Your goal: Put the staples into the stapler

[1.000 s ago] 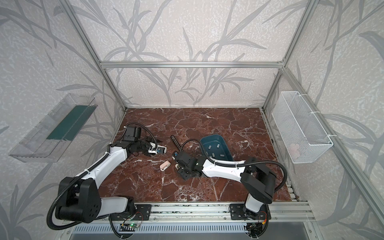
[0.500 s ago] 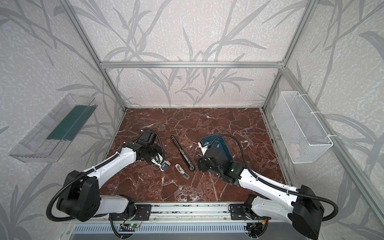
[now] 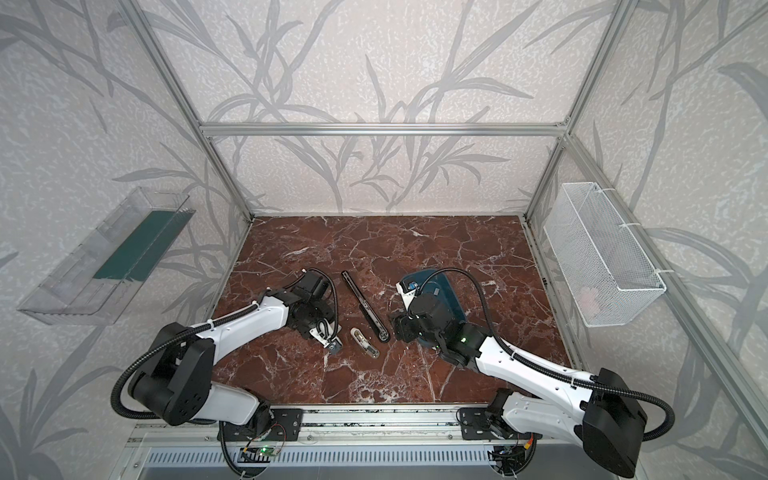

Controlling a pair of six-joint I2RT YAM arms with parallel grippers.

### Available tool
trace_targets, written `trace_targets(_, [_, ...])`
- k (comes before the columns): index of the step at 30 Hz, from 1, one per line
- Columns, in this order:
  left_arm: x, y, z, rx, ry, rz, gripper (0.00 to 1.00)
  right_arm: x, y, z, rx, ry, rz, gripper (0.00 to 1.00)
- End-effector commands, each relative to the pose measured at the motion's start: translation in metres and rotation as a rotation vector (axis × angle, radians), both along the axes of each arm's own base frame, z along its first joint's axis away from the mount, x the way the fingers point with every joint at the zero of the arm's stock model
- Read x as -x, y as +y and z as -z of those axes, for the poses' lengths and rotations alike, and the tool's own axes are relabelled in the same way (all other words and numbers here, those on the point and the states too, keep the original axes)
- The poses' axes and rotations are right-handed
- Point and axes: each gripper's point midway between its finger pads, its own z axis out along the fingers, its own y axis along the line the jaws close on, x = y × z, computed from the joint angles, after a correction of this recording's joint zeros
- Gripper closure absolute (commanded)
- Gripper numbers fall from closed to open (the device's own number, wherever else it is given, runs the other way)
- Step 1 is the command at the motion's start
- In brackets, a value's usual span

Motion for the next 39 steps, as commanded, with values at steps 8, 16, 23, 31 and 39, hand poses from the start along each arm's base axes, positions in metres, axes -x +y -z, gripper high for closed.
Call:
trace_targets(8, [0.049,0.003,0.000,-0.037,0.076,0.168,0.52,-0.003,0.002,-0.001,-0.021,0.007,0.009,0.27])
trace_targets(16, [0.044,0.012,0.014,-0.131,0.050,0.170,0.56,-0.004,0.004,0.004,-0.014,0.027,0.005,0.27])
trace_targets(23, [0.039,0.007,0.011,-0.114,0.040,0.175,0.58,-0.005,-0.002,0.001,-0.023,0.011,0.032,0.27])
trace_targets(31, [0.027,-0.006,0.000,-0.026,0.003,0.085,0.60,-0.005,-0.001,0.003,-0.022,0.018,0.030,0.27])
trace_targets(39, [0.003,-0.012,-0.061,0.288,-0.036,-0.459,0.56,-0.009,-0.011,0.002,-0.049,-0.006,0.095,0.27])
